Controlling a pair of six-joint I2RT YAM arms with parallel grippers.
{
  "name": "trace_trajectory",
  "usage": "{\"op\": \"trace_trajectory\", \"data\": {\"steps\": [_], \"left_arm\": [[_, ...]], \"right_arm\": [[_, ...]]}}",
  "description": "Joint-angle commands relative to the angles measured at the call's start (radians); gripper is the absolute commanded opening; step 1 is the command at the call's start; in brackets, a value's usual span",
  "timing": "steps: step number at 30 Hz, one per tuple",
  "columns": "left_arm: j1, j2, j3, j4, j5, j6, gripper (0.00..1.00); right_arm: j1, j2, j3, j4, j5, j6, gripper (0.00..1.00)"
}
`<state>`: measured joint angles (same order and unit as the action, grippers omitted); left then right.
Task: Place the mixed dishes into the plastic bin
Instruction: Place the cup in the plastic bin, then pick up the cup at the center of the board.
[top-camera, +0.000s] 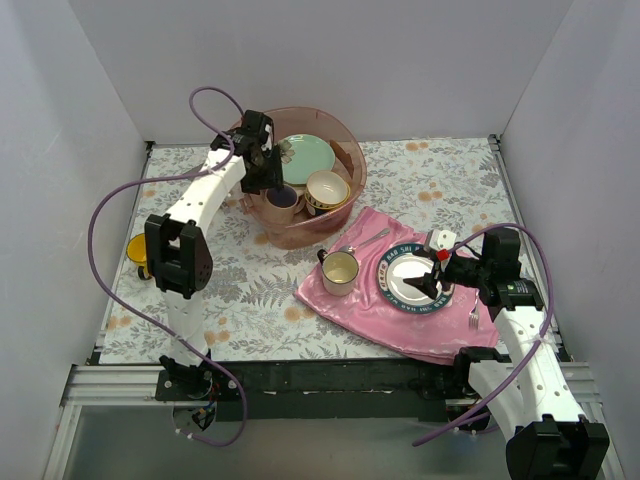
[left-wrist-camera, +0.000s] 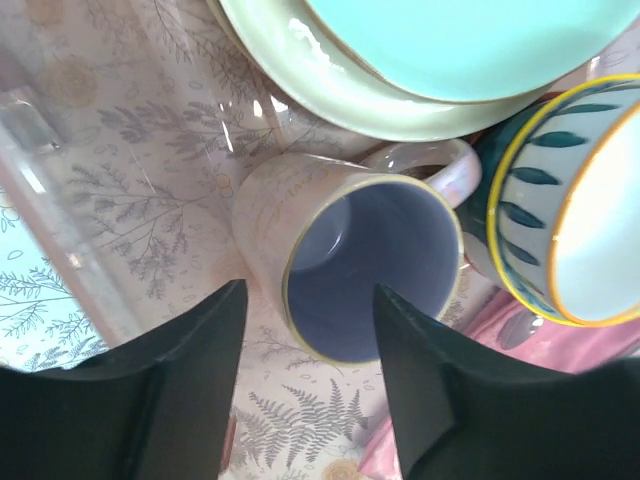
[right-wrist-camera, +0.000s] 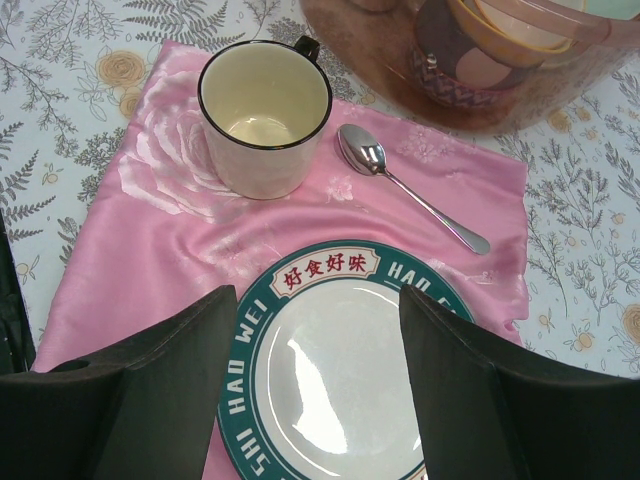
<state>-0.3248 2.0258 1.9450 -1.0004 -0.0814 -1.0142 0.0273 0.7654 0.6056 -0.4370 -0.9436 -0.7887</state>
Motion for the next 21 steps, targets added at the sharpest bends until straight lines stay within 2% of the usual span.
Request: {"op": "trace_trajectory", "data": {"steps": [1, 5, 8, 10, 11, 13, 15, 21], "left_arm": [[-0.002, -0.139, 0.049, 0.031, -0.014, -0.011, 0.56], [-0.002, -0.249, -0.007, 0.103, -0.011, -0.035, 0.66], [0.003, -0.364, -0.124, 0.190, 0.003, -0.047, 0.73], [0.004, -0.442, -0.245, 0.245, 0.006, -0.061, 0.79], [0.007, -0.526, -0.288, 0.299, 0.002, -0.070, 0.86], [0.018, -0.608, -0.427, 0.359, -0.017, -0.099, 0.94], [0.039, -0.732, -0.512, 0.419, -0.044, -0.131, 0.98], [0.174, -0.940, -0.767, 0.454, -0.093, -0.185, 0.98]], "right_arm": [[-0.004, -0.011, -0.003, 0.030, -0.001, 0.003, 0.74], [-0.004, -0.012, -0.001, 0.030, -0.001, 0.002, 0.74], [-0.003, -0.014, -0.003, 0.030, -0.001, 0.000, 0.74], [-0.004, -0.014, -0.001, 0.029, -0.003, 0.000, 0.74], [-0.004, -0.014, -0.001, 0.027, -0.001, -0.001, 0.74], [-0.004, -0.014, -0.001, 0.026, -0.004, -0.003, 0.74], [-0.003, -0.014, -0.001, 0.026, -0.003, -0.004, 0.74], [-0.004, -0.011, -0.003, 0.024, -0.004, -0.006, 0.74]]}}
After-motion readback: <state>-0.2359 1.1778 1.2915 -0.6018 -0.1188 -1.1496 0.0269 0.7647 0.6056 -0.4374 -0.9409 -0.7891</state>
